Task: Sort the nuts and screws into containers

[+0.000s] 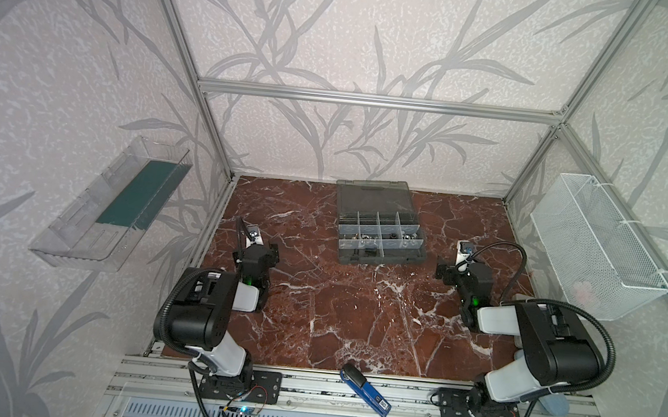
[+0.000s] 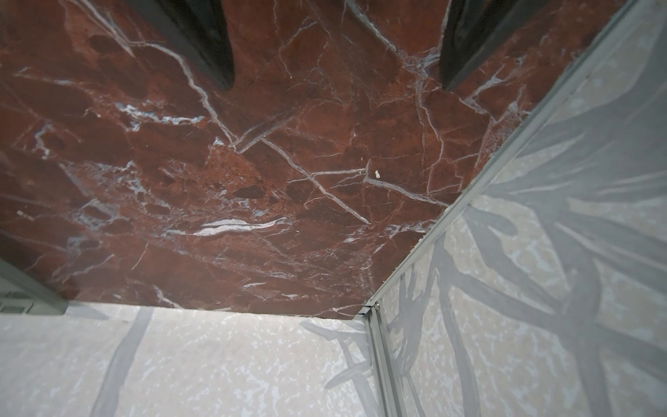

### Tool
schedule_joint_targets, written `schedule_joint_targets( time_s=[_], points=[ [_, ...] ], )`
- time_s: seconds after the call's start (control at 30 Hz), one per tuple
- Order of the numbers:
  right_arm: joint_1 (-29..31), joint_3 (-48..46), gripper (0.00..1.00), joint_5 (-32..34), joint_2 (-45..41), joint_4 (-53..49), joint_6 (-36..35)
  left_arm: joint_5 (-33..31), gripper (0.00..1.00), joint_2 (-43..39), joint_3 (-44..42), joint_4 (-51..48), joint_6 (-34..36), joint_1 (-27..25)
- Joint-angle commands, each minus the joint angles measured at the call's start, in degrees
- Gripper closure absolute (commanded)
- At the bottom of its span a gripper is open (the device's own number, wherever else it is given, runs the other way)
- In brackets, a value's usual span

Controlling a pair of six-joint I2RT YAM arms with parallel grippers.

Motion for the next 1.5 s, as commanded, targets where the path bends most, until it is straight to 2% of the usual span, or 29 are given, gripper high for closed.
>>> schedule_joint_targets(
  time_s=[0.0,0.03,0.07,0.2,0.27,0.3,0.33,0.37,0.4,0.43,0.5,0.53,0.8,1.47],
  points=[
    [-0.08,-0.25,0.01,0.16,0.50,2.17,0.12,-0.96,0.61,-0.80,0.80,0.93,-0.20,-0.15],
    [-0.09,-0.25,0.01,0.15,0.46,2.19,0.05,-0.97,0.82,-0.80,0.85,0.92,-0.20,-0.13],
    [-0.06,-0.31,0.01,0.16,0.47,2.18,0.11,-0.96,0.90,-0.80,0.81,0.92,-0.20,-0.13],
    [-0.03,-0.31,0.01,0.19,0.50,2.17,0.13,-1.01,0.91,-0.80,0.84,0.97,-0.20,-0.14],
    [-0.09,-0.31,0.01,0.17,0.50,2.17,0.08,-1.00,0.85,-0.85,0.84,0.91,-0.20,-0.09],
    [-0.04,-0.32,0.01,0.19,0.50,2.18,0.12,-0.96,0.78,-0.80,0.82,0.92,-0.20,-0.08],
    [-0.01,-0.31,0.01,0.13,0.47,2.18,0.08,-1.02,0.69,-0.80,0.80,0.92,-0.20,-0.08],
    [-0.07,-0.25,0.01,0.15,0.51,2.17,0.12,-0.95,0.55,-0.85,0.84,0.92,-0.20,-0.11],
    [-0.09,-0.25,0.01,0.16,0.51,2.24,0.12,-0.94,0.35,-0.80,0.83,0.97,-0.20,-0.09],
    [-0.09,-0.28,0.01,0.11,0.51,2.17,0.13,-0.95,0.22,-0.80,0.81,0.92,-0.20,-0.13],
    [-0.08,-0.23,0.01,0.19,0.51,2.17,0.08,-0.92,0.09,-0.80,0.80,0.92,-0.20,-0.12],
    [-0.04,-0.24,0.01,0.19,0.51,2.17,0.13,-1.03,0.06,-0.80,0.82,0.97,-0.20,-0.09],
    [-0.06,-0.30,0.01,0.20,0.51,2.18,0.12,-1.00,0.01,-0.80,0.80,0.92,-0.20,-0.08],
    [-0.09,-0.30,0.01,0.20,0.49,2.17,0.13,-0.96,0.00,-0.80,0.82,0.96,-0.20,-0.08]
  ],
)
